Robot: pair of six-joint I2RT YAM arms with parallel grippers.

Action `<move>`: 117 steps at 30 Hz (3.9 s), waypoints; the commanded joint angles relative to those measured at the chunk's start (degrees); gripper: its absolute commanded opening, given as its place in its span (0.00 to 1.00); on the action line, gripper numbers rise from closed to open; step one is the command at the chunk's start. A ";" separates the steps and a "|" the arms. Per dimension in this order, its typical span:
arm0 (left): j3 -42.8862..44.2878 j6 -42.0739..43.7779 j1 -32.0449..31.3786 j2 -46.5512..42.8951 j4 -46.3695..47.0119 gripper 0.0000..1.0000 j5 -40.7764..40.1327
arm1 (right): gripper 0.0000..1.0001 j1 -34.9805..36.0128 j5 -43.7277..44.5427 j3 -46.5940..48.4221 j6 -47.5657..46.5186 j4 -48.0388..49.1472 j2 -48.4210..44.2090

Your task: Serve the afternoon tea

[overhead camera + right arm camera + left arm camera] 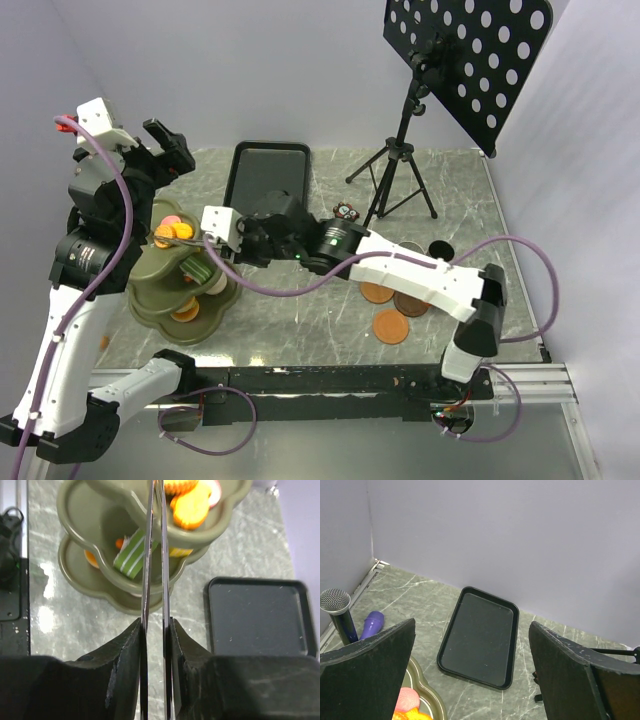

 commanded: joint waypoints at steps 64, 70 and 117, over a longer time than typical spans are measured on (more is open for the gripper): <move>6.63 -12.90 12.12 5.01 -10.79 1.00 1.22 | 0.28 -17.87 16.47 -12.05 12.26 9.44 -6.58; 9.70 -12.72 16.52 8.97 -10.52 1.00 7.11 | 0.28 -18.84 14.11 -18.72 9.38 12.85 -6.31; 3.64 -5.16 15.29 6.42 -7.80 1.00 9.05 | 0.33 -16.29 27.81 -17.96 17.71 14.00 6.95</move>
